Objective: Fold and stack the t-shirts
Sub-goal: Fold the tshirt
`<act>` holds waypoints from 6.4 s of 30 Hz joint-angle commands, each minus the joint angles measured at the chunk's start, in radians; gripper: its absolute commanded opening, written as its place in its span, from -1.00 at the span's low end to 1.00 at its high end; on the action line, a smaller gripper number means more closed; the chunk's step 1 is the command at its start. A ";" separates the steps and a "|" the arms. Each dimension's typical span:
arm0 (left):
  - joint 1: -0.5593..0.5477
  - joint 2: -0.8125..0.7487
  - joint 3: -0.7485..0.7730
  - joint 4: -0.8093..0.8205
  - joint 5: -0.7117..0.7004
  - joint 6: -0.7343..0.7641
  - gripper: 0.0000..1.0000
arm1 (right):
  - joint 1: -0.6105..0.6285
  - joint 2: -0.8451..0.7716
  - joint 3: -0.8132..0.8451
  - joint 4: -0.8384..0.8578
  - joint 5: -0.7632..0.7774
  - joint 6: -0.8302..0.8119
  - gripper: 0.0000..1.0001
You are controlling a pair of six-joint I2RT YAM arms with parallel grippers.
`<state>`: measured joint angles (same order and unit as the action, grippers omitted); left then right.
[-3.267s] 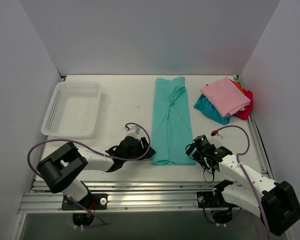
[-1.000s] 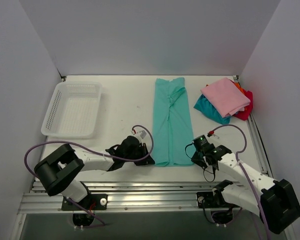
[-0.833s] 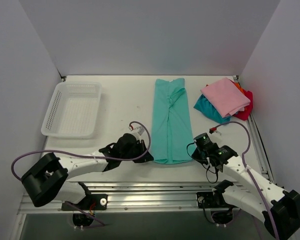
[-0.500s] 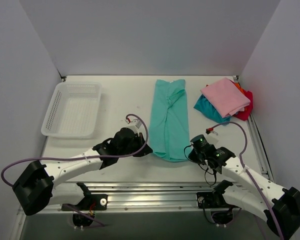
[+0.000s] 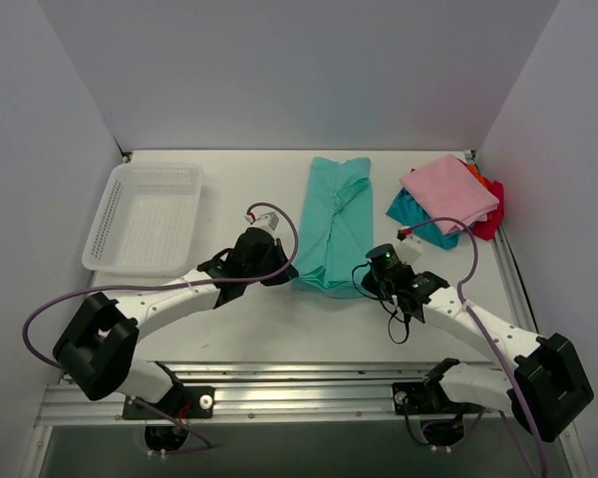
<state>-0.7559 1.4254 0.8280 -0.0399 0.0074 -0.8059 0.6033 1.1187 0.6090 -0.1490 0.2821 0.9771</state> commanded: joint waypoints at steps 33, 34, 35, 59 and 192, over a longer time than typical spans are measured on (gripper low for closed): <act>0.290 0.443 0.540 0.078 0.308 0.154 -0.95 | -0.074 0.421 0.416 0.121 0.184 -0.098 -1.00; 0.299 0.458 0.577 0.075 0.321 0.158 -0.95 | -0.085 0.432 0.429 0.126 0.178 -0.103 -1.00; 0.303 0.472 0.591 0.075 0.334 0.160 -0.95 | -0.092 0.443 0.436 0.126 0.175 -0.104 -1.00; 0.411 0.858 1.140 -0.003 0.530 0.181 0.61 | -0.266 0.792 0.793 0.060 0.268 -0.143 1.00; 0.288 -0.355 -0.012 -0.189 -0.172 -0.027 -0.95 | 0.105 0.337 0.394 0.169 -0.055 -0.161 -1.00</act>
<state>-0.5018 1.0451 0.7509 -0.3119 -0.1913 -0.8814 0.7261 1.4403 0.9497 0.0193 0.1860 0.8429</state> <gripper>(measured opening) 0.041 0.037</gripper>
